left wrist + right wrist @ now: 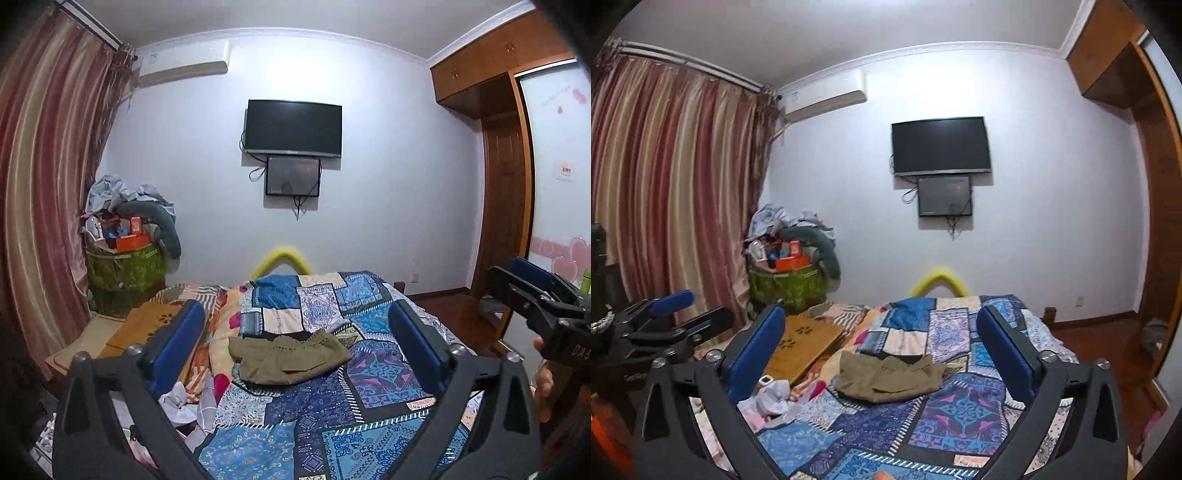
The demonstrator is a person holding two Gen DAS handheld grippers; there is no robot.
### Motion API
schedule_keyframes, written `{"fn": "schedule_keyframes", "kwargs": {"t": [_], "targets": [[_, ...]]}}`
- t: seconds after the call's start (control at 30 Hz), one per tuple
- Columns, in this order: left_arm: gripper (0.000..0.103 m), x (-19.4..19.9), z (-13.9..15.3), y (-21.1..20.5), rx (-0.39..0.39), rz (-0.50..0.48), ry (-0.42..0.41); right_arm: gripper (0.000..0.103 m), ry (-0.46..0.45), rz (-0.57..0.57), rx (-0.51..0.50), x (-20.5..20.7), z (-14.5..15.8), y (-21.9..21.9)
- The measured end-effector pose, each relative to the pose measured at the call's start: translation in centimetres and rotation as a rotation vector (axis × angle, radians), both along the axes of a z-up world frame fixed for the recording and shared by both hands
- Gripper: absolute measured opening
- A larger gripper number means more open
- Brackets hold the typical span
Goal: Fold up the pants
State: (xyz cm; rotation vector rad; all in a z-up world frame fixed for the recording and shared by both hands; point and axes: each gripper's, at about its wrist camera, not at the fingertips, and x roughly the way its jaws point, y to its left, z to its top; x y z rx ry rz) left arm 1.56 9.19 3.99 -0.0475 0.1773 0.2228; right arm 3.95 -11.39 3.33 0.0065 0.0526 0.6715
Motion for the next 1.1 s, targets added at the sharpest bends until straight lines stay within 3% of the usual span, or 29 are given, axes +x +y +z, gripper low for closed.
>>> {"fn": "schedule_keyframes", "kwargs": {"t": [1.1], "targets": [[0.103,1.4,-1.0,1.1,-0.009,-0.025,0.027,0.103,0.067,-0.024,0.002,0.1,-1.4,-1.2]]}}
